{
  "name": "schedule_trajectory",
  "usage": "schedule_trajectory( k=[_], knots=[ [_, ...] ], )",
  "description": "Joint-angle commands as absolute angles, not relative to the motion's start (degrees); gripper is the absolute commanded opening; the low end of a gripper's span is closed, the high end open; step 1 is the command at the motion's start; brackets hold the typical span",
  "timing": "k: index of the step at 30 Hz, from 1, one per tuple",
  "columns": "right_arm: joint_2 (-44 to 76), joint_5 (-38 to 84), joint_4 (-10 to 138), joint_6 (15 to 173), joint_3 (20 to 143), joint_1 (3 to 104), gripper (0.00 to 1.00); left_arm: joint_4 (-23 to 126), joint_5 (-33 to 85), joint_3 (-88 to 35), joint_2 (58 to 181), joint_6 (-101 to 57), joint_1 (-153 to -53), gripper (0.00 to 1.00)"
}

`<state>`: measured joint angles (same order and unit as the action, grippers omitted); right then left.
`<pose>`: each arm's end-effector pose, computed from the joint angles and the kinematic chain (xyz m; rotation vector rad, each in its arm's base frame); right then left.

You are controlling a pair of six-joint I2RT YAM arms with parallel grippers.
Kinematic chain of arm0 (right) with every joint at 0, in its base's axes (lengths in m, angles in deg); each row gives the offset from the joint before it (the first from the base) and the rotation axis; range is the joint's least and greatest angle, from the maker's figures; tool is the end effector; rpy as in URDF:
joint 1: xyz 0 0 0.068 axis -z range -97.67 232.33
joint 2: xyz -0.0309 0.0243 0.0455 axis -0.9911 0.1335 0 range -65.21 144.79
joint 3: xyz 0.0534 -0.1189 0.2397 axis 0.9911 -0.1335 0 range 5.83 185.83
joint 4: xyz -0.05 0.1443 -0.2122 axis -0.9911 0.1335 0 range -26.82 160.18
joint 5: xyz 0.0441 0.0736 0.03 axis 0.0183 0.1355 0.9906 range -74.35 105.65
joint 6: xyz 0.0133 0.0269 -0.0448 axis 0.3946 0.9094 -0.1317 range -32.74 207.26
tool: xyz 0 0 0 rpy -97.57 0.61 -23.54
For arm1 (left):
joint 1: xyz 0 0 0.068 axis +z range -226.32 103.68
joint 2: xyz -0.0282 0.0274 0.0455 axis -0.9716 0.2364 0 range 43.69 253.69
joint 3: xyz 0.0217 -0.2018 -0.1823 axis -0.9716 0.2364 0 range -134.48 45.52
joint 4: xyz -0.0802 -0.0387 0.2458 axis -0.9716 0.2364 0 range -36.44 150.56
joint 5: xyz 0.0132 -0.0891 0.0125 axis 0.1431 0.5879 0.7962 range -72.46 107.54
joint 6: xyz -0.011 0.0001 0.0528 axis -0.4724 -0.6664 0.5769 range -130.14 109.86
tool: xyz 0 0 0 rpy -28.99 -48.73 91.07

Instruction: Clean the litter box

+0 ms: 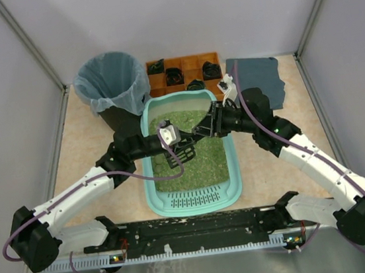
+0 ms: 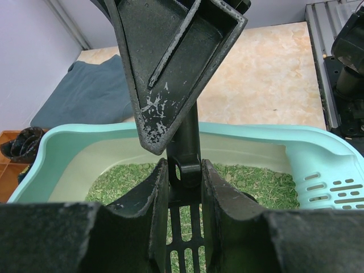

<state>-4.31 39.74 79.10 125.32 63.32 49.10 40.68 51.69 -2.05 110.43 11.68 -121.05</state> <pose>0.1929 0.1438 0.3543 -0.2241 2.0676 1.2063 0.1775 -0.2040 0.3209 1.2951 1.1394 -0.7965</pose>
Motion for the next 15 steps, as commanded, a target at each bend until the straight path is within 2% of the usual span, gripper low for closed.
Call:
schedule_trajectory(
  k=[1, 8, 15],
  knots=[
    [-4.16, 41.21, 76.95, 124.91, 64.37, 48.41, 0.36, 36.67, 53.21, -0.95, 109.87, 10.63, -121.15, 0.00],
    [-3.87, 41.85, 76.87, 124.81, 64.34, 48.14, 0.30, 36.99, 53.09, -0.98, 109.54, 11.12, -121.15, 0.00],
    [-4.32, 42.89, 76.08, 125.34, 63.90, 48.04, 0.10, 37.13, 51.92, -0.85, 108.93, 11.46, -121.15, 0.00]
  ],
)
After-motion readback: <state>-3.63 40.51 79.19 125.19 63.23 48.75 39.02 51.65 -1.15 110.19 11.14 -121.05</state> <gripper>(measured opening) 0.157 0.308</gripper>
